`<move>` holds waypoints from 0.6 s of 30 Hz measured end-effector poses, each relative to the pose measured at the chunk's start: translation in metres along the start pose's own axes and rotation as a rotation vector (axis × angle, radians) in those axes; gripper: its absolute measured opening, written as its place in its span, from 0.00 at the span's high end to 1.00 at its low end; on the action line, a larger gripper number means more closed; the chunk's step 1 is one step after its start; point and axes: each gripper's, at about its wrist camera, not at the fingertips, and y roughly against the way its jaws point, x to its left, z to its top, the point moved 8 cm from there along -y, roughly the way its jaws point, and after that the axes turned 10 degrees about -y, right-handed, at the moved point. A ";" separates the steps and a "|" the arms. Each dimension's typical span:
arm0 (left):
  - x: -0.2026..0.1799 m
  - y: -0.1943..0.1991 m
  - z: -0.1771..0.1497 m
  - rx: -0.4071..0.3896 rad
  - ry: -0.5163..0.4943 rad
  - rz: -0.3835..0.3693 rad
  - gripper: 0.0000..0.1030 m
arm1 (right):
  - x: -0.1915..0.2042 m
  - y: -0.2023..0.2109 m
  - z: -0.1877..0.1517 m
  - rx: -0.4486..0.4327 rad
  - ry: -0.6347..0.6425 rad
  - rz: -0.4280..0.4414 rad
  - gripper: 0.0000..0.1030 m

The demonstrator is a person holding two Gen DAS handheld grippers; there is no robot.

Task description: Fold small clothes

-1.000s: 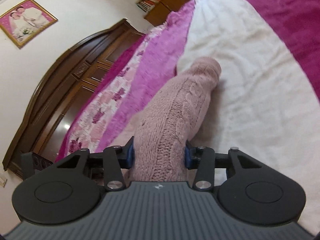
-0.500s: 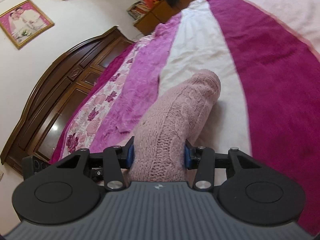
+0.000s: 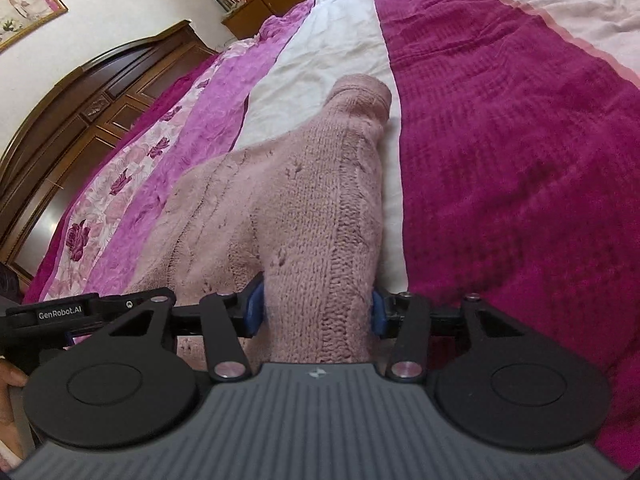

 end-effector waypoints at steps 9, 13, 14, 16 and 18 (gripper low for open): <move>-0.003 0.028 -0.008 -0.033 -0.036 0.077 0.51 | 0.016 0.031 -0.004 -0.097 0.073 -0.053 0.30; -0.004 0.042 -0.017 -0.042 -0.058 0.133 0.41 | 0.021 0.050 -0.011 -0.126 0.100 -0.072 0.26; -0.006 0.045 -0.021 -0.045 -0.070 0.154 0.38 | 0.021 0.055 -0.014 -0.133 0.105 -0.077 0.25; -0.009 0.048 -0.026 -0.042 -0.095 0.184 0.37 | 0.023 0.062 -0.020 -0.152 0.121 -0.092 0.23; -0.014 0.049 -0.032 -0.040 -0.123 0.205 0.36 | 0.024 0.070 -0.026 -0.186 0.148 -0.129 0.15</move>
